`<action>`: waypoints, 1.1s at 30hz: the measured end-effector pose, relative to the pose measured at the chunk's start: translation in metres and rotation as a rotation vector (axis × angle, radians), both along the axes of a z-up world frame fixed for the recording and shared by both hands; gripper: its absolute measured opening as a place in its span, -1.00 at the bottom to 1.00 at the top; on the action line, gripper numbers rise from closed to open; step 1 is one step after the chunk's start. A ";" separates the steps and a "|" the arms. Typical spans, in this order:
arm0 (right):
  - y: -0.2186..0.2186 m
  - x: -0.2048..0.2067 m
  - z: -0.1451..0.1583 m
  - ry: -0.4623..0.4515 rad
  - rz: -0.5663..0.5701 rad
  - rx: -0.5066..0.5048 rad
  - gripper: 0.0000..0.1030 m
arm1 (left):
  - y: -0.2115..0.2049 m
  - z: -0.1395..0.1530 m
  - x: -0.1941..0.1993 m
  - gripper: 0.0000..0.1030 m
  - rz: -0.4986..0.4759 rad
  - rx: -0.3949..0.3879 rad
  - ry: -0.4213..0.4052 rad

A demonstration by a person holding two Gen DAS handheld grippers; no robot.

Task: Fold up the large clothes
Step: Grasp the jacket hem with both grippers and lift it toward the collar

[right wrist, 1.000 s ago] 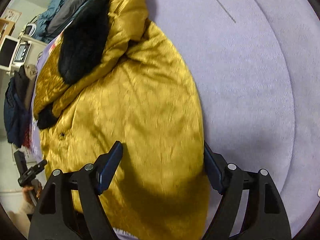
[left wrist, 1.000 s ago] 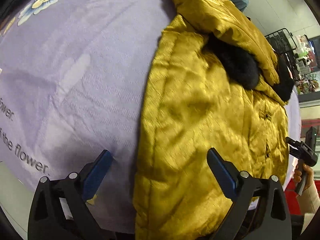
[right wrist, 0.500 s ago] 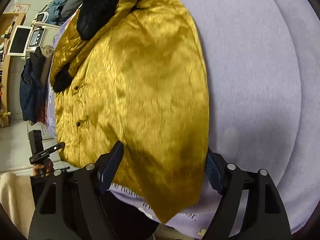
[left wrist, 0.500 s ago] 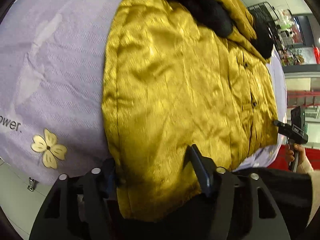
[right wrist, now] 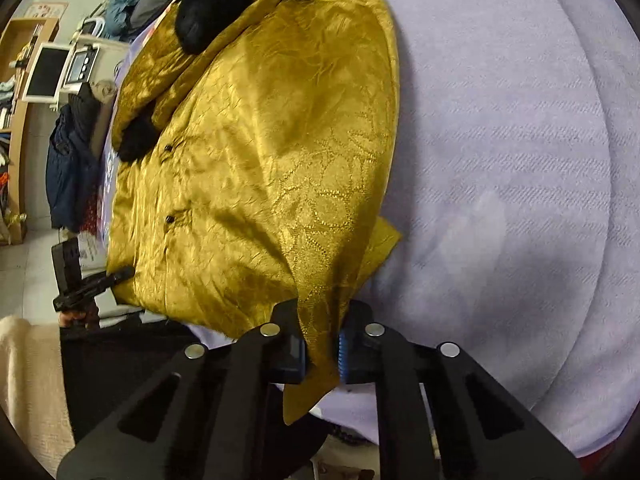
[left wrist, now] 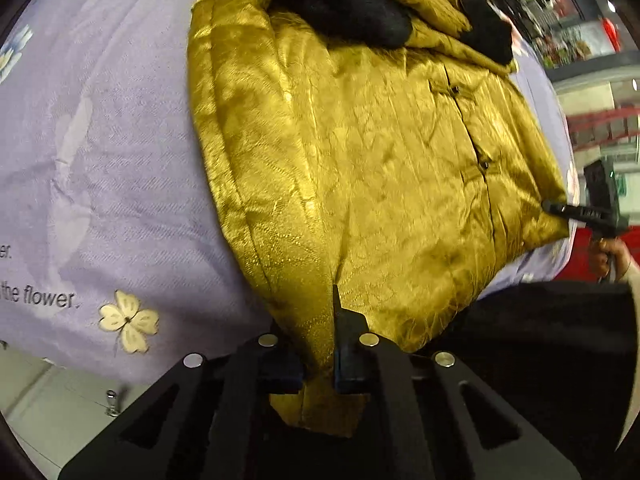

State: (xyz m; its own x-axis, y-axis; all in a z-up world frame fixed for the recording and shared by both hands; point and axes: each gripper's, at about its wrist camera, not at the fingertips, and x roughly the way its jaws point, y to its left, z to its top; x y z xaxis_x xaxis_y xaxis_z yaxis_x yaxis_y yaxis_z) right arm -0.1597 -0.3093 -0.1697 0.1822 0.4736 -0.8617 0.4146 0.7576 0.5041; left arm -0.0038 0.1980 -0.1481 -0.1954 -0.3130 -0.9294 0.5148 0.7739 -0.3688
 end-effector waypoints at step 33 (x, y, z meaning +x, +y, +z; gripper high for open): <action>-0.036 0.143 0.078 -0.320 -0.192 -0.019 -0.82 | -0.034 0.104 0.159 -0.84 0.253 -0.202 -0.328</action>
